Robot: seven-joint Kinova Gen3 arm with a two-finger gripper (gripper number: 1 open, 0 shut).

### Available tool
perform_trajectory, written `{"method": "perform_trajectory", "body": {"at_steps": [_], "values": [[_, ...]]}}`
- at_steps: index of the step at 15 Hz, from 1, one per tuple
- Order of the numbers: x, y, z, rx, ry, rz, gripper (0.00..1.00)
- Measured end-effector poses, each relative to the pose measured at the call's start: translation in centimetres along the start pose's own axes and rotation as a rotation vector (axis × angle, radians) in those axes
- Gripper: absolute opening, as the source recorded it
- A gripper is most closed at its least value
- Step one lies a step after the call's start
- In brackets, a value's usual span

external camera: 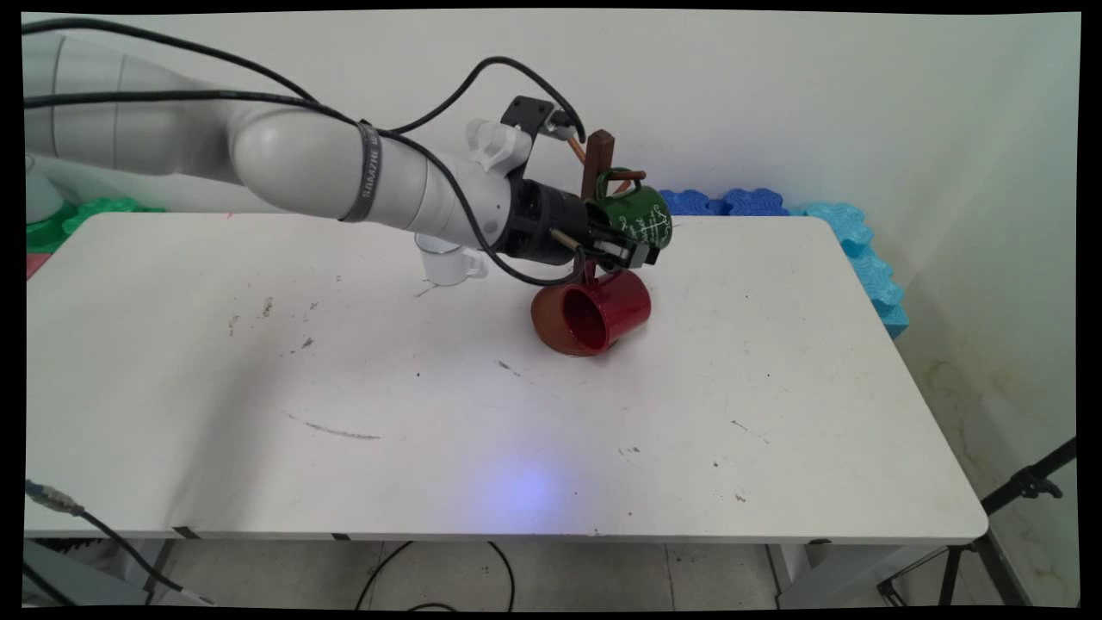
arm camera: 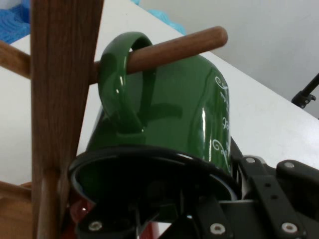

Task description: Place the picked object on the table

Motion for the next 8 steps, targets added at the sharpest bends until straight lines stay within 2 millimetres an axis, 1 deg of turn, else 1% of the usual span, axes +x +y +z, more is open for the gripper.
{"method": "perform_trajectory", "body": {"at_steps": [4,8], "values": [[0.1,0.5,-0.7,-0.022,0.015,0.016,0.00],[0.7,1.3,-1.8,-0.062,0.047,0.045,0.00]]}}
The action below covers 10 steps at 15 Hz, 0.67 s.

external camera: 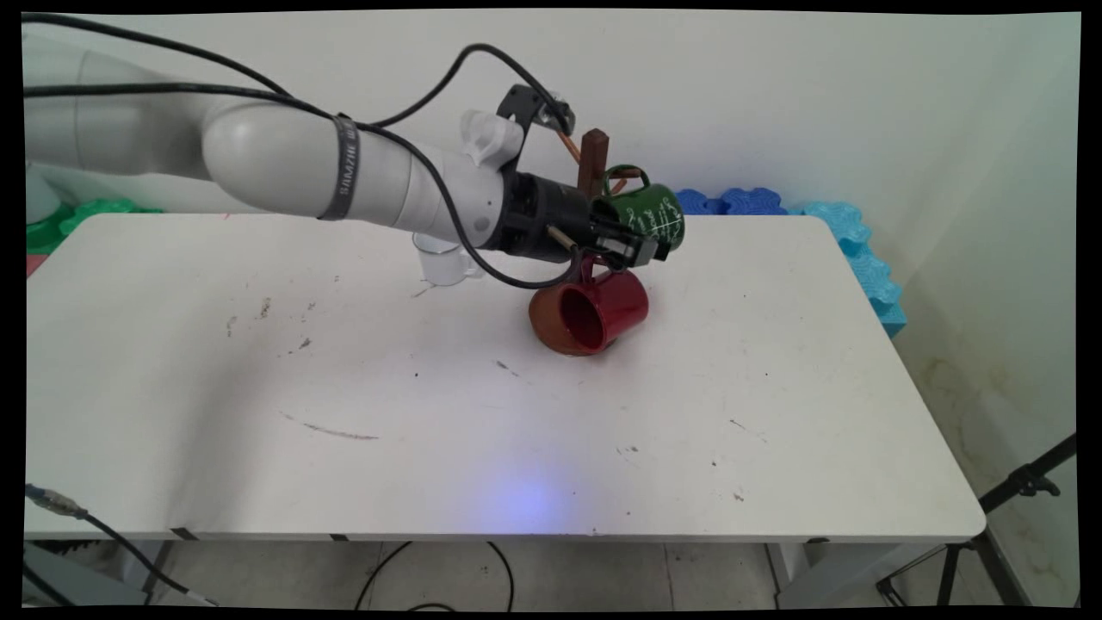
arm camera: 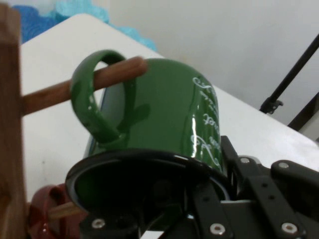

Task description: Place the picked object on the table

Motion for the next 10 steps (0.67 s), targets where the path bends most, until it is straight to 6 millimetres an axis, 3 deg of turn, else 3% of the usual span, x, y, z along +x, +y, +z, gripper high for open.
{"method": "perform_trajectory", "body": {"at_steps": [10], "values": [[0.4,1.1,-3.3,-0.081,0.044,0.068,0.00]]}}
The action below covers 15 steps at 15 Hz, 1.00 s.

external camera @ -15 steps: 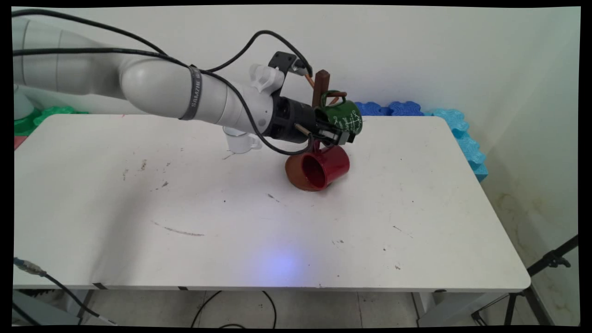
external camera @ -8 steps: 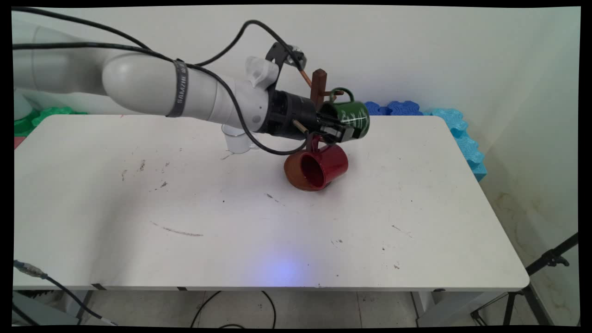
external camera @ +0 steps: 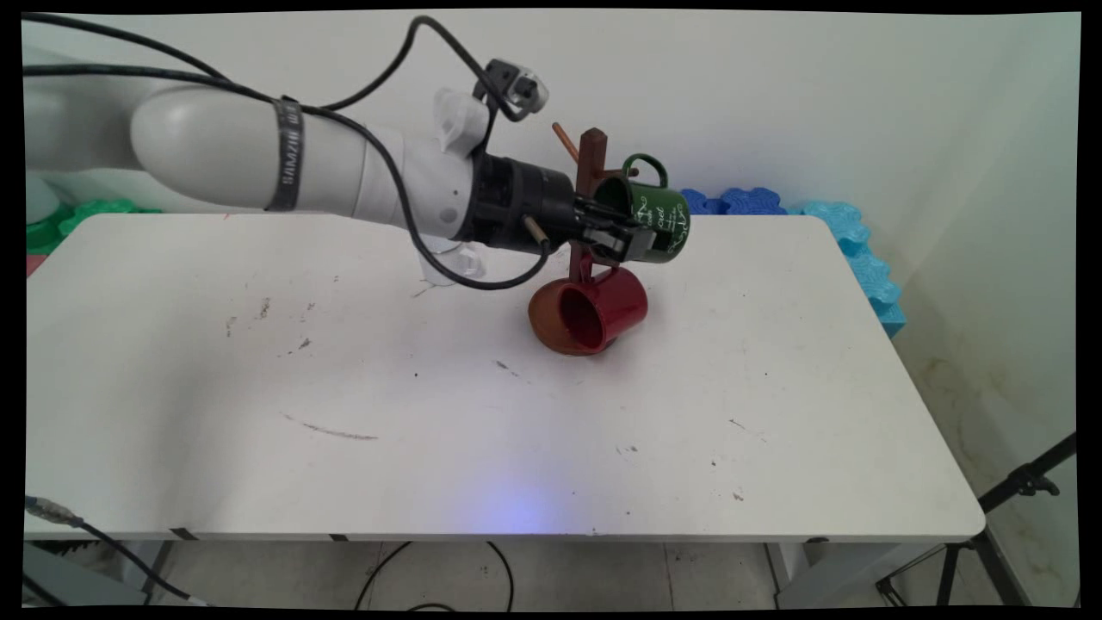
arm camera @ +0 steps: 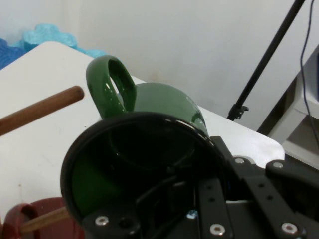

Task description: Place the picked object on the table

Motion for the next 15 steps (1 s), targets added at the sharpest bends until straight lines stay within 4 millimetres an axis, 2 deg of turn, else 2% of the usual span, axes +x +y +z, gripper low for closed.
{"method": "perform_trajectory", "body": {"at_steps": [5,10,15], "values": [[0.0,0.2,-1.9,-0.031,-0.009,0.037,0.00],[0.0,-0.4,-4.3,-0.034,-0.067,0.093,0.00],[1.1,-1.7,-7.8,-0.037,-0.179,0.208,0.00]]}}
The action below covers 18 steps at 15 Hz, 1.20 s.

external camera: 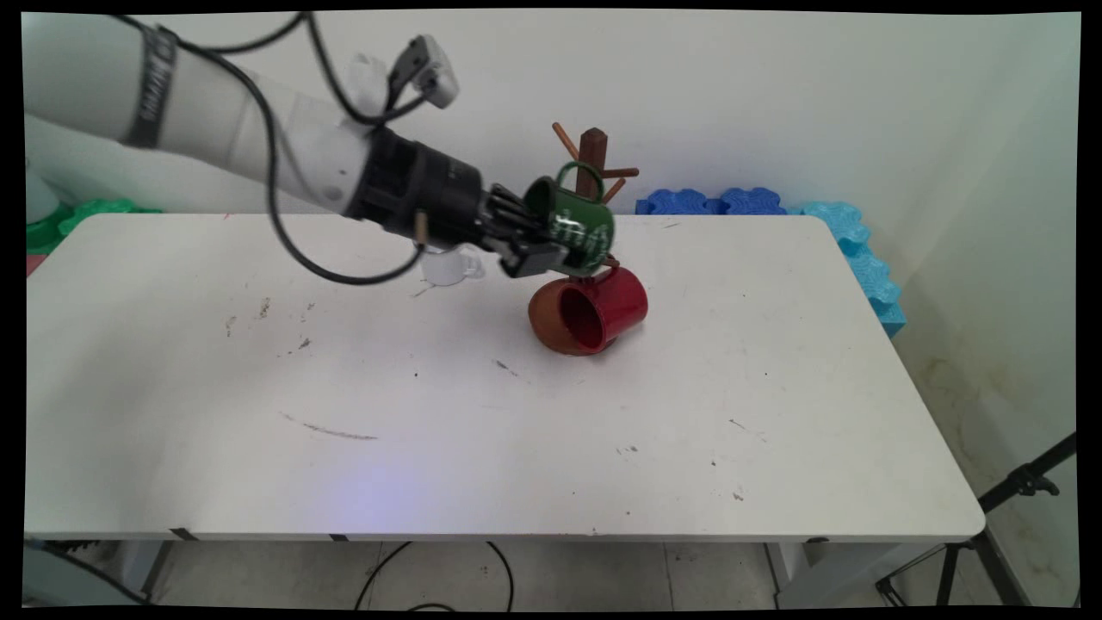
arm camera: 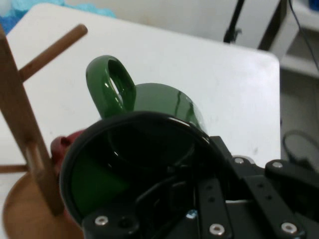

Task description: Place the picked object on the table

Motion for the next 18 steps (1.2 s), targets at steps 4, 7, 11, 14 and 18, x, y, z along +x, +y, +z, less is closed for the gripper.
{"method": "perform_trajectory", "body": {"at_steps": [4,7,11,14,18], "values": [[-0.2,-1.8,-2.1,0.023,-0.125,0.087,0.00],[-0.7,-3.4,-2.9,0.052,-0.237,0.125,0.00],[-1.6,-5.9,-3.2,0.084,-0.406,0.192,0.00],[-2.4,-7.4,-2.7,0.094,-0.506,0.249,0.00],[-3.5,-8.9,-1.3,0.089,-0.607,0.321,0.00]]}}
